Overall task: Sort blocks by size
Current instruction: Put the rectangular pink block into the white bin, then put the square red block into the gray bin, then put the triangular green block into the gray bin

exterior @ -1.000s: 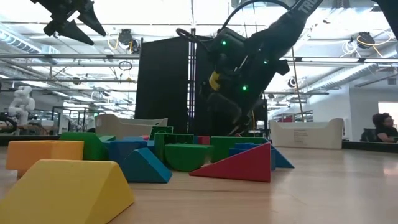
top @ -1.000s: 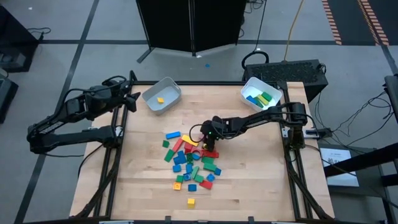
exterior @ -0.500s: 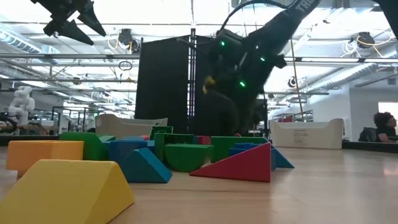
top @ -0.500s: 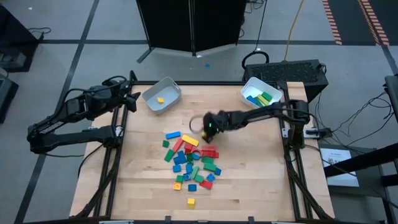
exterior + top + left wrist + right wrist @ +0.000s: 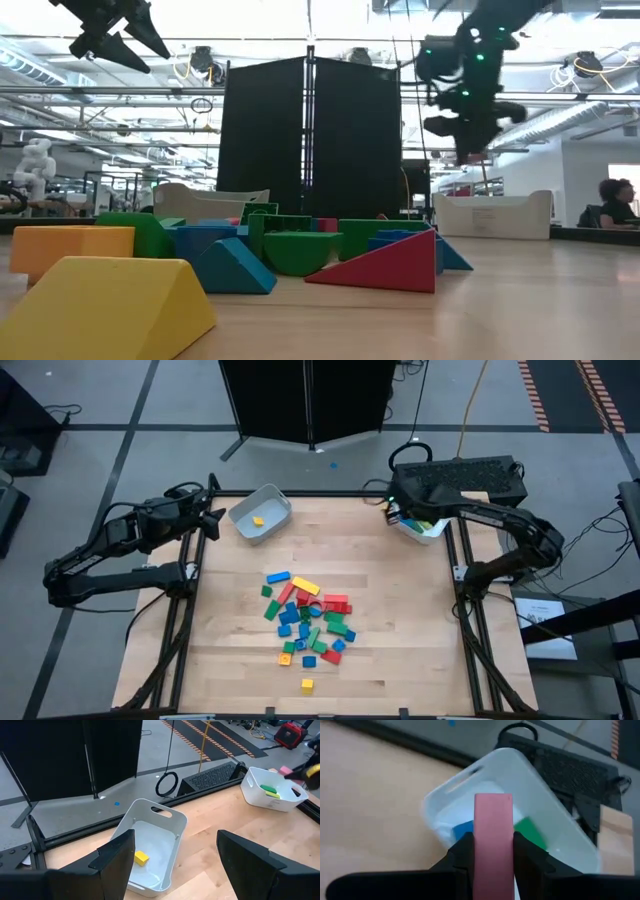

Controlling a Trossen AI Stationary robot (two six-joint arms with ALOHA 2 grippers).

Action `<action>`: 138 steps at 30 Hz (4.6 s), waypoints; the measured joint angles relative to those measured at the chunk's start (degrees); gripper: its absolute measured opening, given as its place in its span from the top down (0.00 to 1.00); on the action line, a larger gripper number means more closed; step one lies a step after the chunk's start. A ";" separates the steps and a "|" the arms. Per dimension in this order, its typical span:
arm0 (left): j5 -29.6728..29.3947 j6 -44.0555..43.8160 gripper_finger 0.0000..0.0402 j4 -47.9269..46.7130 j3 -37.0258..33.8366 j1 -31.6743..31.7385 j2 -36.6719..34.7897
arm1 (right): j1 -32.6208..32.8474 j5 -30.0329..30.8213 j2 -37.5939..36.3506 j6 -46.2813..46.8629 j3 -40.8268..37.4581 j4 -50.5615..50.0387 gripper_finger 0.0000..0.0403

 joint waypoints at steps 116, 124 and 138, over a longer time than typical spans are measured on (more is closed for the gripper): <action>2.96 -0.03 0.30 -2.03 0.00 0.00 -0.02 | 16.82 -27.08 66.41 -9.70 69.26 36.60 0.71; 2.97 0.04 0.30 -3.48 0.00 0.00 -0.02 | 13.99 -28.72 66.13 -8.00 69.30 35.86 0.44; 18.14 3.93 0.30 -5.47 -4.01 0.00 0.60 | 10.51 -46.49 51.24 -15.35 69.29 30.08 0.40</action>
